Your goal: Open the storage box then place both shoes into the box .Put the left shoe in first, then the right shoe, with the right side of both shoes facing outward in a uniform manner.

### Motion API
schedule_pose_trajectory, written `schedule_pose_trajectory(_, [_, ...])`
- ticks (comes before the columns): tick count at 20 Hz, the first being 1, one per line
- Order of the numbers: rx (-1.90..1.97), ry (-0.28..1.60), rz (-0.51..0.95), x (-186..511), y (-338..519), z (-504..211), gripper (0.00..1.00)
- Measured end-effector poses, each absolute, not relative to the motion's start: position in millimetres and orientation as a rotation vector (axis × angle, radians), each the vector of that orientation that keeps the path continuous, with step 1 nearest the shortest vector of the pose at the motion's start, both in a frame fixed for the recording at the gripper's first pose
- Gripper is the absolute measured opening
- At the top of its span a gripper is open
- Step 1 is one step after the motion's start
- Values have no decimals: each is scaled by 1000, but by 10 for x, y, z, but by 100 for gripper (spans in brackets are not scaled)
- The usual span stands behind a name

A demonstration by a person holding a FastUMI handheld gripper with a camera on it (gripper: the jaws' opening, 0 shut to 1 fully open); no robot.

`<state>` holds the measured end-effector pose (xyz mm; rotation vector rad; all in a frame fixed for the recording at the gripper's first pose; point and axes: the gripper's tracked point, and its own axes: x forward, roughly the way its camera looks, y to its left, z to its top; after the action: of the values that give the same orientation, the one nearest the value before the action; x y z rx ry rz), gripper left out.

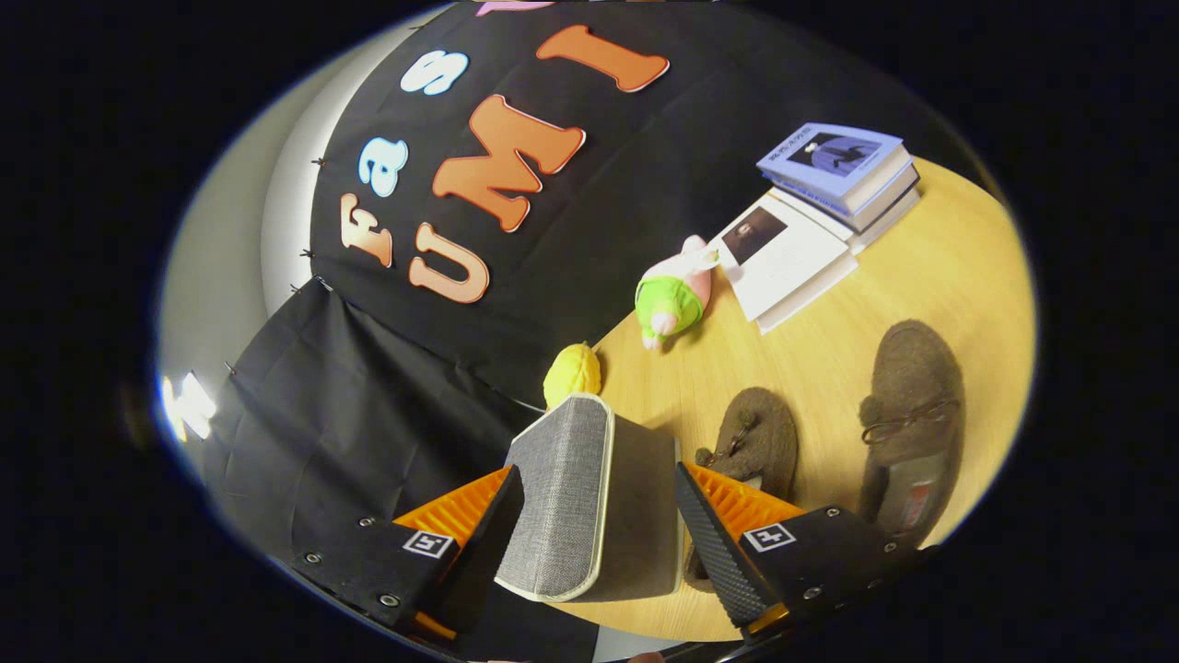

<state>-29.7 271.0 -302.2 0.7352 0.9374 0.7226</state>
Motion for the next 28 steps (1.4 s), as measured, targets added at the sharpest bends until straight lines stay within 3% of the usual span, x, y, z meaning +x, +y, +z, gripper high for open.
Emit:
schedule_pose_trajectory(13, [883,1179,936,-650,3511,-3440,98])
schedule_pose_trajectory(19, [949,1198,954,-663,3654,-3436,96])
schedule_pose_trajectory(21, [942,1191,931,-630,3609,-3461,88])
schedule_pose_trajectory(25, [957,1194,893,-590,3472,-3437,58])
schedule_pose_trajectory(28, [993,1192,846,-570,3421,-3316,18])
